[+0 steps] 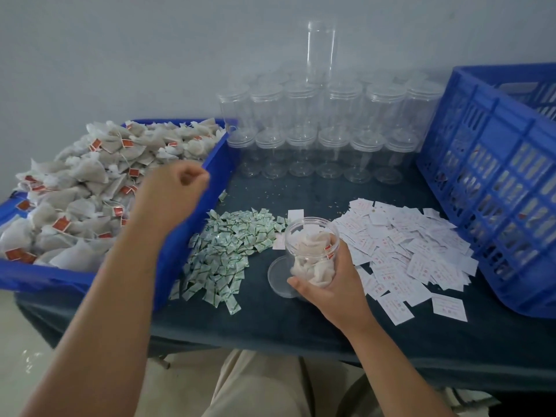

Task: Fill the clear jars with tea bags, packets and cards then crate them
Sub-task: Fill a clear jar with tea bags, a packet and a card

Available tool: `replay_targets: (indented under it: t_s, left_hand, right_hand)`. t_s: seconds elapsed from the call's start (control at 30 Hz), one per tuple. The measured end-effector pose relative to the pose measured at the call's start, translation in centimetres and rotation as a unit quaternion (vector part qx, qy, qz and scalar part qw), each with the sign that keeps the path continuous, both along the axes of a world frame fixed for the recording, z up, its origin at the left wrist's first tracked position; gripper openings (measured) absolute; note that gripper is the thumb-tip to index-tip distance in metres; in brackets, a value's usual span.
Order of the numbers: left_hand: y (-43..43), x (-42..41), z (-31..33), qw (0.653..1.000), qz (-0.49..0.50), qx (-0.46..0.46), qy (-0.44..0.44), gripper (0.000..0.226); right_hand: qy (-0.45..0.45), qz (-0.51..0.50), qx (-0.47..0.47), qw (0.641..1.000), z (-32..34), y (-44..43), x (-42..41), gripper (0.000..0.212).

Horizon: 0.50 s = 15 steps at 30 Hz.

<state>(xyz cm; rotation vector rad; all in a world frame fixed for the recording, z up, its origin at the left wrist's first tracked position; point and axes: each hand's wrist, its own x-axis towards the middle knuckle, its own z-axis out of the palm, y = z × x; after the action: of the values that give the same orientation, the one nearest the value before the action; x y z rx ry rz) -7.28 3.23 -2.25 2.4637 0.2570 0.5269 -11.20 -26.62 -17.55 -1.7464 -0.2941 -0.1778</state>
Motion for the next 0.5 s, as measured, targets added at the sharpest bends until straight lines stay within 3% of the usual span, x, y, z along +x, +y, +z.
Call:
replay_targets:
  t_s: [0.07,0.13,0.2,0.33,0.4,0.5]
  left_hand:
    - [5.0,1.7,0.1,0.984,0.096,0.079,0.131,0.019]
    - [8.5,2.4,-1.5,0.931,0.117,0.15,0.31,0.03]
    - [9.9,1.7,-3.6,0.897,0.093,0.12,0.415,0.024]
    - [10.7,1.7,-4.6,0.917,0.091,0.168,0.349,0.012]
    - [10.7,2.4,-4.2,0.931,0.104,0.192,0.292,0.025]
    - [10.5,2.5,-3.6,0.962,0.138,0.149,0.182,0.044]
  right_hand:
    - [0.002,0.004,0.001,1.0,0.0,0.0,0.0,0.08]
    - [0.0,0.005,-0.002,1.0,0.0,0.0,-0.1,0.081]
    - [-0.004,0.004,-0.008,1.0,0.0,0.0,-0.1,0.081]
    - [0.0,0.008,-0.009,1.0,0.2,0.2,-0.1,0.081]
    - [0.004,0.007,-0.01,1.0,0.2,0.2,-0.1,0.08]
    - [0.0,0.007,-0.016,1.0,0.1,0.1,-0.1,0.081]
